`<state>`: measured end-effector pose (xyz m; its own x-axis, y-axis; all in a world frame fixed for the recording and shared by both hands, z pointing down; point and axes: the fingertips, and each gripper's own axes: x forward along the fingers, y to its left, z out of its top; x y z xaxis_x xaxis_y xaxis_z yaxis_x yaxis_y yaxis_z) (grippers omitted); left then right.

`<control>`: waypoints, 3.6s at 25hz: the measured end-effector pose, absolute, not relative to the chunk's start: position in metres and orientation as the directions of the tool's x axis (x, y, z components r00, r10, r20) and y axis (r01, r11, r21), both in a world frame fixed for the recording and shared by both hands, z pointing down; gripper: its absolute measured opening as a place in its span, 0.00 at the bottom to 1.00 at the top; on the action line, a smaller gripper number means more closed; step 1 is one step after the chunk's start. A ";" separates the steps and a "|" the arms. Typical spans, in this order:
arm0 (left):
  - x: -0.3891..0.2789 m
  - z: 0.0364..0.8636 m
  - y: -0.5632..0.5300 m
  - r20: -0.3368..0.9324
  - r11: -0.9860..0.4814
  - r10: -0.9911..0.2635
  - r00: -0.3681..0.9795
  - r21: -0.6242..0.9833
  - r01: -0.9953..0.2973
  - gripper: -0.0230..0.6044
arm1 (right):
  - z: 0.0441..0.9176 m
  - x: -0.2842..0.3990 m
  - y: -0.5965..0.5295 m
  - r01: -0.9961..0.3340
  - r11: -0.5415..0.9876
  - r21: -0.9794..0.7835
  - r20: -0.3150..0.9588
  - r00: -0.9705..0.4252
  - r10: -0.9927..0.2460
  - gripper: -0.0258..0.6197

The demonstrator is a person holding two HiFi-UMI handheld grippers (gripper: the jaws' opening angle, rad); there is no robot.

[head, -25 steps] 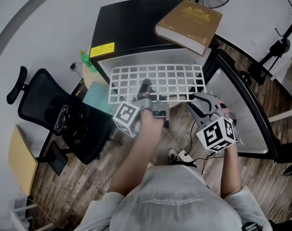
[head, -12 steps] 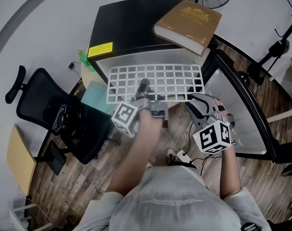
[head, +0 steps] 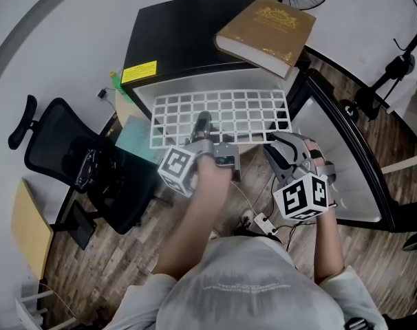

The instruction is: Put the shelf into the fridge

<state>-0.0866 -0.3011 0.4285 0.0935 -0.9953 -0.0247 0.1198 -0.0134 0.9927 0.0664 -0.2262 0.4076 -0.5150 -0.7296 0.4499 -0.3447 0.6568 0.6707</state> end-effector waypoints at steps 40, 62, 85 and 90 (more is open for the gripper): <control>-0.064 0.436 -0.298 -0.129 -0.107 -0.946 0.297 0.990 0.090 0.22 | 0.419 0.066 -0.283 -0.322 0.643 0.695 0.531 -0.372 -0.761 0.23; -0.111 0.434 -0.269 -0.057 -0.071 -0.956 0.287 0.997 -0.040 0.10 | 0.425 0.062 -0.285 -0.338 0.642 0.688 0.536 -0.361 -0.763 0.22; -0.119 0.427 -0.307 -0.048 -0.064 -0.971 0.236 0.996 -0.060 0.10 | 0.414 0.058 -0.321 -0.383 0.550 0.742 0.502 -0.227 -0.835 0.20; -0.120 0.427 -0.313 -0.046 -0.062 -0.969 0.242 0.996 -0.058 0.10 | 0.414 0.053 -0.325 -0.375 0.563 0.736 0.524 -0.212 -0.825 0.18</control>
<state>-0.1200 -0.3131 0.4266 0.2418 -0.9692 -0.0462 -0.0577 -0.0619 0.9964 0.0531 -0.3246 0.4135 -0.2120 -0.8252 0.5235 -0.3750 0.5634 0.7362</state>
